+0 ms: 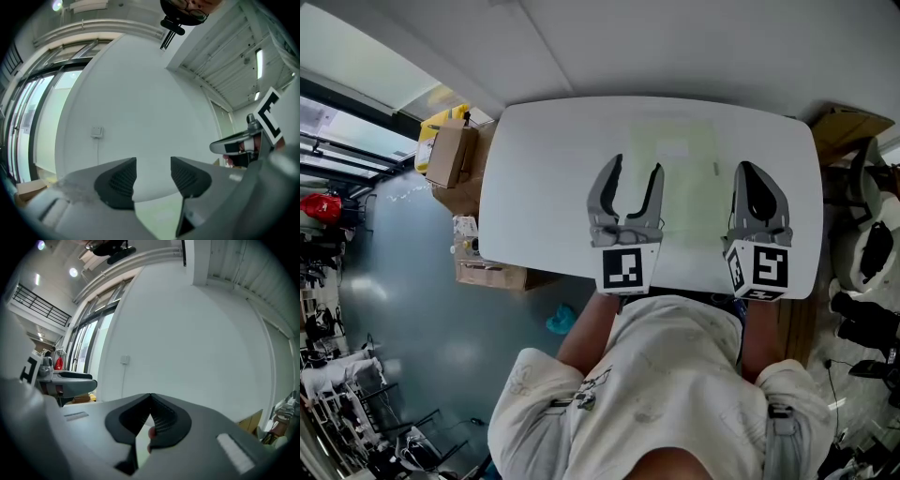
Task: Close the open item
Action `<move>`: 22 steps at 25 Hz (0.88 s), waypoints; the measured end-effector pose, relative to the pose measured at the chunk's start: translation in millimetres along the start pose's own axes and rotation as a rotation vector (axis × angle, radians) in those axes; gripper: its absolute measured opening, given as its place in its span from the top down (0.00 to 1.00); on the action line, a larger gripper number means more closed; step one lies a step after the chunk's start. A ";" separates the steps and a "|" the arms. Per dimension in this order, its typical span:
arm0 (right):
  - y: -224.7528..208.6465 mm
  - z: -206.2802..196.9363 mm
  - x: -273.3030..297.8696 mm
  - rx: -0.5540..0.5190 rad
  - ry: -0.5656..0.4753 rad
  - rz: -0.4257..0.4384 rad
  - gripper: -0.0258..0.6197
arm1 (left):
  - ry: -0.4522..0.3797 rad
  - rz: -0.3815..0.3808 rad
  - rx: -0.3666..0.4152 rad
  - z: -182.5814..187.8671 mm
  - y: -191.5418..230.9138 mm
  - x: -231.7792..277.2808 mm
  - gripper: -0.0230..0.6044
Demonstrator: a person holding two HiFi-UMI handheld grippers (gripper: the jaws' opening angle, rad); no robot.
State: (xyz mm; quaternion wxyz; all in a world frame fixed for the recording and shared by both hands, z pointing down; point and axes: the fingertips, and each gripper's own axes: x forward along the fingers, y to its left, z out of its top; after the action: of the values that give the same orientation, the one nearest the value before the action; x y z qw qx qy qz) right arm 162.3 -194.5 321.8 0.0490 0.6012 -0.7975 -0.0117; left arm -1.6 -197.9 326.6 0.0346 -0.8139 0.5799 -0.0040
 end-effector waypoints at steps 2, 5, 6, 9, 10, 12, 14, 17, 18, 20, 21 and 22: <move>-0.7 1.9 -1.6 -0.001 -0.007 -0.004 0.96 | -0.006 0.001 -0.001 1.0 0.6 0.5 0.60; -2.8 3.8 -3.6 -0.009 -0.014 -0.008 0.96 | -0.008 0.007 -0.008 1.0 -0.8 1.7 0.66; -4.3 4.3 -4.3 -0.011 -0.015 -0.010 0.96 | -0.009 0.009 -0.010 1.1 -2.0 2.5 0.68; -9.4 5.5 -5.8 -0.016 -0.019 -0.018 0.96 | -0.012 0.007 -0.004 1.5 -5.6 6.1 0.76; -11.1 5.7 -6.3 -0.020 -0.020 -0.022 0.96 | -0.013 0.007 -0.004 1.5 -6.6 7.1 0.78; -14.6 5.7 -6.7 -0.029 -0.020 -0.029 0.96 | -0.014 0.006 -0.011 1.3 -8.3 9.4 0.80; -17.7 5.7 -6.5 -0.029 -0.023 -0.033 0.96 | -0.016 0.004 -0.016 1.5 -9.4 12.2 0.80; -21.7 5.9 -8.7 -0.028 -0.033 -0.038 0.96 | -0.020 -0.002 -0.012 2.6 -13.2 15.0 0.83; -22.7 6.3 -9.6 -0.029 -0.038 -0.040 0.96 | -0.020 -0.003 -0.009 3.1 -14.8 15.8 0.84; -23.9 6.7 -10.0 -0.036 -0.044 -0.043 0.96 | -0.020 -0.005 -0.007 3.4 -16.9 18.0 0.86; -24.1 6.7 -9.5 -0.041 -0.044 -0.044 0.96 | -0.020 -0.006 -0.006 3.3 -17.5 19.1 0.88; -24.4 6.6 -9.1 -0.042 -0.044 -0.045 0.96 | -0.020 -0.006 -0.005 3.2 -18.1 20.0 0.89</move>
State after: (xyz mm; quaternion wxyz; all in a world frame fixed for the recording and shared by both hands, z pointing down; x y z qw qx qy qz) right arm 187.6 -192.8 312.7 0.0438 0.6173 -0.7843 -0.0430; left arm 22.2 -210.7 323.8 0.0383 -0.8158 0.5771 0.0056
